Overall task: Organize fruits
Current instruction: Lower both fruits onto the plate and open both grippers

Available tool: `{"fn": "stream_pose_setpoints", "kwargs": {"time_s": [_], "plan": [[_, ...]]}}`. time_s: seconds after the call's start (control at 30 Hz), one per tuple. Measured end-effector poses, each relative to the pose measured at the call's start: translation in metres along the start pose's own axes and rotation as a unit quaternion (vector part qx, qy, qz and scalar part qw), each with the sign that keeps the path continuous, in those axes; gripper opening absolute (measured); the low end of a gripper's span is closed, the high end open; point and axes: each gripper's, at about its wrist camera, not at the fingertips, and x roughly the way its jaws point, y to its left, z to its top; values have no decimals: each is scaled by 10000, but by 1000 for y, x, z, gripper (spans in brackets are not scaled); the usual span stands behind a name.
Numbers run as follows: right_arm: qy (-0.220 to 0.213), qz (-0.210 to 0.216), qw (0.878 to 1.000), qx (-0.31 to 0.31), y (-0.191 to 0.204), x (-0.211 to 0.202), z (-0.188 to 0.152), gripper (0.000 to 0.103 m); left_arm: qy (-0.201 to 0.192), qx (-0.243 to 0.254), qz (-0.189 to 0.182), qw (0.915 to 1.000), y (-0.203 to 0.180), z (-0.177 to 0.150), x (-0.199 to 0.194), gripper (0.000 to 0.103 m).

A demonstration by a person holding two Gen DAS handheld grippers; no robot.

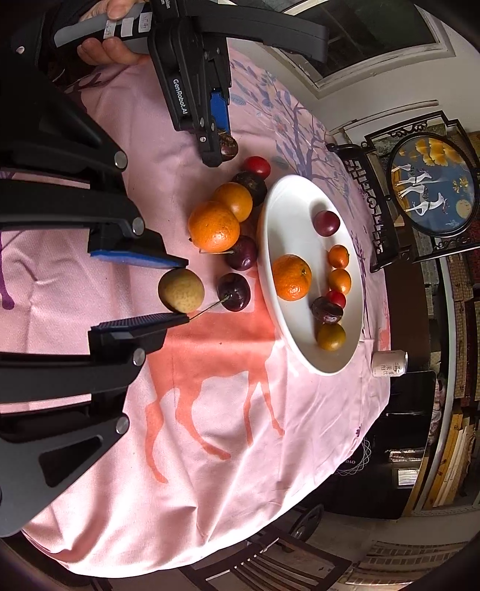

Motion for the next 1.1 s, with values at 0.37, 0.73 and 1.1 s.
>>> {"fn": "stream_pose_setpoints", "kwargs": {"time_s": [0.37,0.73,1.1], "plan": [[24,-3,10000,12,0,2,5,24,-320,82,-91,9994,3,13,-34,41],[-315,-415,9975,-467,-1,25,91,24,-353,495,58,9981,-15,119,-4,42],[474,-698,9959,-311,-30,119,133,24,267,280,99,9992,-24,179,91,42]]}}
